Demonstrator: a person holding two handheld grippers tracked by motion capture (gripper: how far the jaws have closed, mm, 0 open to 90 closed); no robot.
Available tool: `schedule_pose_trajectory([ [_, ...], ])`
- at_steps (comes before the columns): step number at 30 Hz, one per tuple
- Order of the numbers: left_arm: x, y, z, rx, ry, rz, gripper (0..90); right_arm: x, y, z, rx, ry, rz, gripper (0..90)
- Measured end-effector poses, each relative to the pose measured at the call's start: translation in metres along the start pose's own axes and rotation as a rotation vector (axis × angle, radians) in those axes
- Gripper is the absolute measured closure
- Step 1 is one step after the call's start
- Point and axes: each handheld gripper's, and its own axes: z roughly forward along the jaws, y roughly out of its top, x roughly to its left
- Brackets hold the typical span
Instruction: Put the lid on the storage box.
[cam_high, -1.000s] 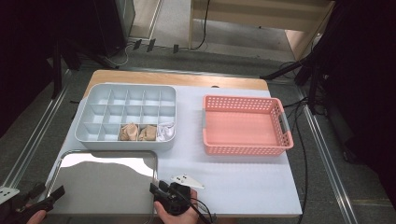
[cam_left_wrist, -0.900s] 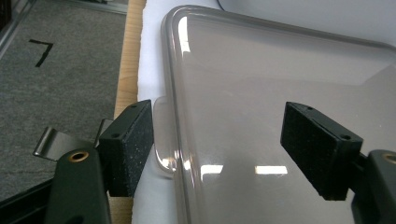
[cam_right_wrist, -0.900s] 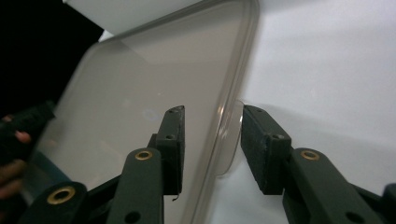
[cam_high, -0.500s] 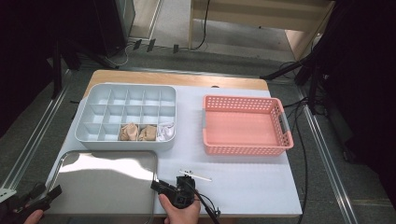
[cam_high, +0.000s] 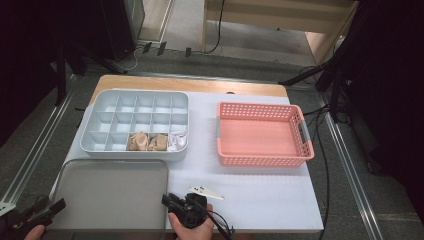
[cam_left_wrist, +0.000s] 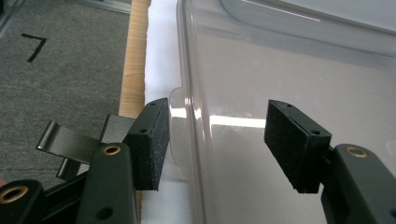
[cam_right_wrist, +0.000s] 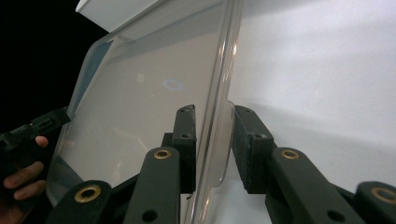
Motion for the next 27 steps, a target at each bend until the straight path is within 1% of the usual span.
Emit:
schedule_pose_trajectory([
  [3, 0.000, 0.000, 0.000, 0.005, -0.009, -0.008, 42.5, 0.002, 0.000, -0.002, -0.013, 0.006, -0.021, 72.7],
  [5, 0.000, 0.000, 0.000, 0.000, -0.008, -0.013, 43.5, 0.003, -0.001, -0.004, -0.025, 0.013, -0.035, 73.3],
  [7, 0.001, 0.000, 0.000, 0.000, -0.009, -0.022, 44.6, 0.004, -0.001, -0.005, -0.029, 0.011, -0.044, 73.4],
  [10, 0.002, 0.001, -0.002, 0.004, -0.012, -0.043, 47.5, 0.004, -0.002, -0.005, -0.031, 0.010, -0.044, 73.4],
  [12, 0.003, 0.002, -0.004, -0.001, -0.017, -0.062, 50.5, 0.005, -0.002, -0.006, -0.039, 0.010, -0.053, 73.6],
  [13, 0.003, 0.002, -0.005, -0.006, -0.021, -0.068, 51.7, 0.006, -0.002, -0.007, -0.038, 0.009, -0.050, 74.0],
  [16, 0.004, 0.003, -0.009, -0.016, -0.024, -0.056, 53.2, 0.009, -0.002, -0.010, -0.048, 0.014, -0.042, 75.4],
  [19, 0.004, 0.004, -0.011, -0.021, -0.033, -0.064, 54.7, 0.012, -0.001, -0.013, -0.057, 0.017, -0.040, 76.2],
  [22, 0.004, 0.005, -0.014, -0.026, -0.039, -0.062, 55.9, 0.013, -0.001, -0.015, -0.060, 0.024, -0.043, 76.6],
  [26, 0.003, 0.006, -0.018, -0.037, -0.064, -0.079, 58.9, 0.014, 0.000, -0.019, -0.069, 0.021, -0.056, 76.7],
  [27, 0.003, 0.007, -0.018, -0.035, -0.072, -0.080, 59.7, 0.014, 0.001, -0.020, -0.070, 0.023, -0.050, 76.8],
])
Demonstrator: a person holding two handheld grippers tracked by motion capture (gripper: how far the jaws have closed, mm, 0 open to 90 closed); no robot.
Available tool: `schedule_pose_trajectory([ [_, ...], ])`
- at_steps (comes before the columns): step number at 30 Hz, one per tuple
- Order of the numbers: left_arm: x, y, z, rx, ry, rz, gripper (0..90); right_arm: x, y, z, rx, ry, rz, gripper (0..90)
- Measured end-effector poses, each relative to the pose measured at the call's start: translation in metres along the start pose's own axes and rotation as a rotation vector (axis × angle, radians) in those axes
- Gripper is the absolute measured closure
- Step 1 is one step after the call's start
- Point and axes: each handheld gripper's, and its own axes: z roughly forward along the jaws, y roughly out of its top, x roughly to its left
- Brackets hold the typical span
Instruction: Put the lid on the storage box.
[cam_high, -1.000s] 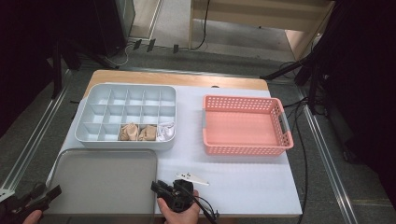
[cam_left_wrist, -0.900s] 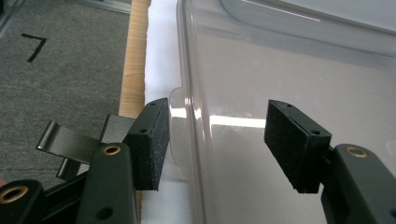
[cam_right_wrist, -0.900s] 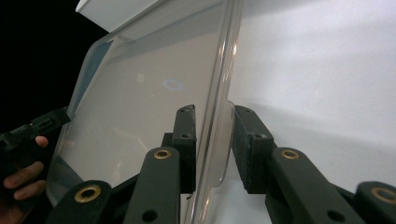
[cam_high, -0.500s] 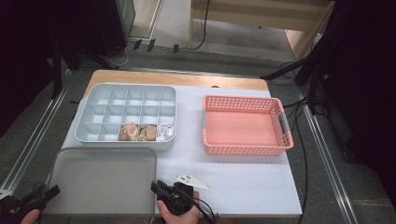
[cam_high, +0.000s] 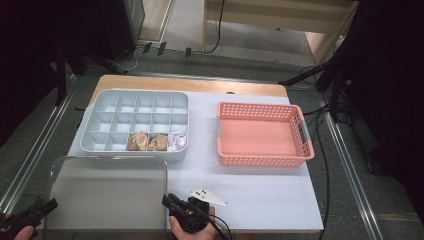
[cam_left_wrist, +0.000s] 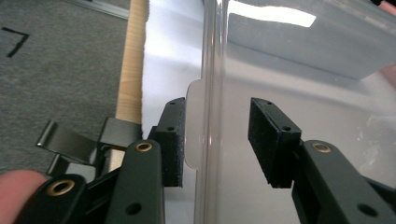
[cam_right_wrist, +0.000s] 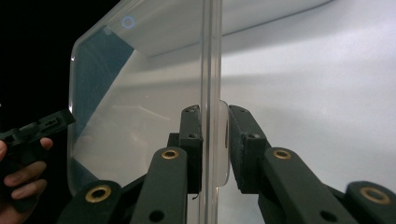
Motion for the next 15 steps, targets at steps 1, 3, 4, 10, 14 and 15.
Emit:
schedule_pose_trajectory([
  [1, 0.000, 0.001, -0.001, 0.003, -0.010, 0.000, 60.6, 0.000, 0.001, -0.002, -0.005, 0.004, 0.003, 76.9],
  [3, -0.003, 0.002, -0.003, -0.005, -0.025, -0.001, 62.7, -0.002, 0.004, -0.005, -0.013, 0.010, 0.004, 76.9],
  [4, -0.005, 0.004, -0.004, -0.005, -0.024, 0.014, 63.0, -0.002, 0.005, -0.006, -0.012, 0.011, 0.011, 76.9],
  [10, -0.011, 0.013, -0.008, -0.023, -0.064, 0.031, 66.0, -0.004, 0.009, -0.014, -0.035, 0.011, 0.002, 76.7],
  [14, -0.013, 0.017, -0.006, -0.018, -0.094, 0.034, 67.6, -0.005, 0.014, -0.018, -0.049, 0.017, 0.002, 76.7],
  [15, -0.014, 0.018, -0.006, -0.015, -0.098, 0.039, 68.0, -0.007, 0.015, -0.019, -0.056, 0.018, -0.004, 76.7],
])
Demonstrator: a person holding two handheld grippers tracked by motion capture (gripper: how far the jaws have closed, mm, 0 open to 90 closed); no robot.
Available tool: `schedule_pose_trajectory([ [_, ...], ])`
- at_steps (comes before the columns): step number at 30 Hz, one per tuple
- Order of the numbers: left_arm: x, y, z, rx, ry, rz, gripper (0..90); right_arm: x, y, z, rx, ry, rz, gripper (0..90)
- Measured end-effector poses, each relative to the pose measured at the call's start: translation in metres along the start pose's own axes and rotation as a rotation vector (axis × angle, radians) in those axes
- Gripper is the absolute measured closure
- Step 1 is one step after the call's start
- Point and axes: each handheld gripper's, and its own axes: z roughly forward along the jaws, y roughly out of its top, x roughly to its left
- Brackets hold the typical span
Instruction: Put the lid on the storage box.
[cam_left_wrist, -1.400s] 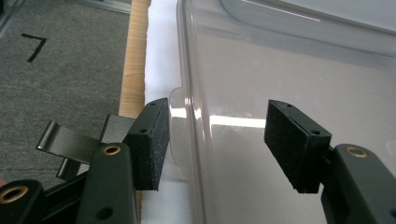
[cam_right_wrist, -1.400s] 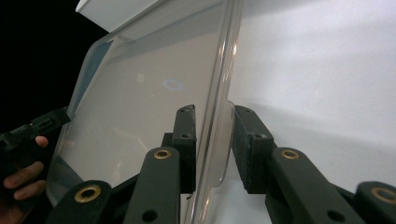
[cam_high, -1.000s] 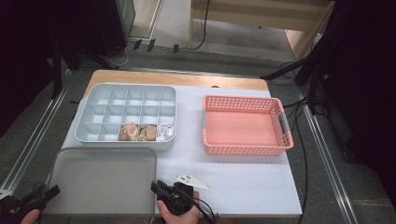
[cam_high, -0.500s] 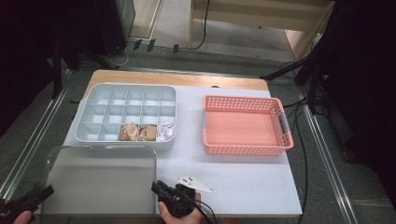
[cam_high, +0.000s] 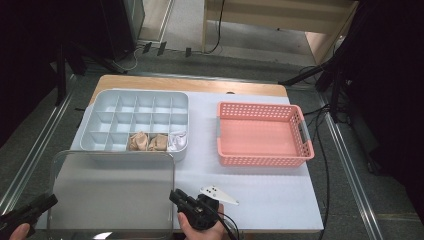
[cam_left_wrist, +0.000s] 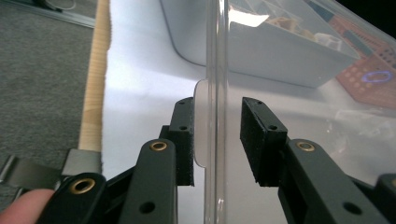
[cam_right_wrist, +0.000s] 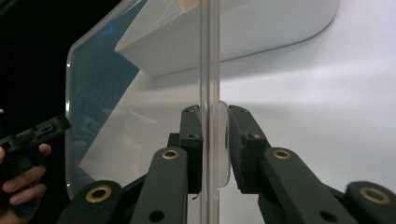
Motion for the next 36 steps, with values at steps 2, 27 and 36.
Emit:
schedule_pose_trajectory([
  [2, -0.002, 0.003, 0.001, -0.002, -0.004, 0.004, 68.4, -0.001, 0.003, -0.002, -0.004, -0.004, 0.002, 76.7],
  [27, -0.017, 0.048, 0.041, -0.016, -0.013, 0.056, 68.1, -0.008, 0.051, 0.003, -0.101, -0.052, -0.050, 75.7],
  [36, -0.016, 0.070, 0.061, -0.017, -0.015, 0.060, 68.1, -0.013, 0.071, 0.013, -0.112, -0.072, -0.062, 75.2],
])
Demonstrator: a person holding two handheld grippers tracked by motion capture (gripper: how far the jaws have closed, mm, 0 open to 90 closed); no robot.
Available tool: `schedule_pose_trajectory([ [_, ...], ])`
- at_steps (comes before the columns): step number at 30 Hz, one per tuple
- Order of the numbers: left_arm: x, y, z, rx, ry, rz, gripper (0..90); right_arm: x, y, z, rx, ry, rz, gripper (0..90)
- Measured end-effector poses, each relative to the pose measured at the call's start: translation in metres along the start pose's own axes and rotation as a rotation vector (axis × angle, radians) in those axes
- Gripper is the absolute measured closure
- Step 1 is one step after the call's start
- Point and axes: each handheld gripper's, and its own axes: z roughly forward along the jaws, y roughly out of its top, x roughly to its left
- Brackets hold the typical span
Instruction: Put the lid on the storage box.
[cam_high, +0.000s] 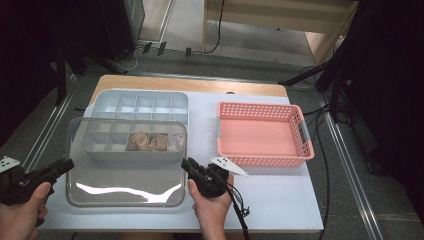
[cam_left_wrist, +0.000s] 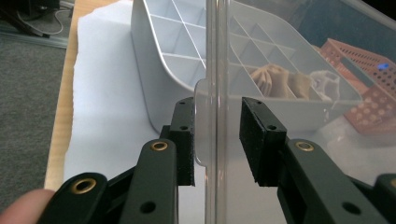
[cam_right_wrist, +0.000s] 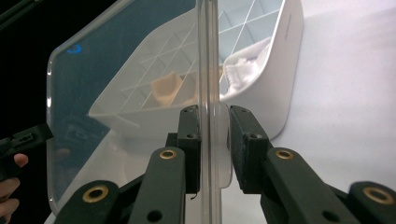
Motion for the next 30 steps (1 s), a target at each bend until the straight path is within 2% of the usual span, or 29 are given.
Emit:
schedule_pose_trajectory([
  [3, 0.001, 0.005, 0.005, 0.001, -0.001, -0.005, 68.1, -0.001, 0.007, 0.005, 0.004, -0.006, 0.008, 75.2],
  [12, 0.007, 0.028, 0.021, -0.002, 0.003, -0.001, 68.0, -0.001, 0.033, 0.023, -0.003, -0.024, -0.023, 74.7],
  [18, 0.009, 0.047, 0.035, 0.007, 0.003, -0.003, 68.0, -0.002, 0.050, 0.034, -0.007, -0.039, -0.019, 74.4],
  [30, 0.010, 0.067, 0.056, 0.017, 0.010, 0.002, 68.1, -0.011, 0.065, 0.050, -0.014, -0.071, -0.016, 73.4],
])
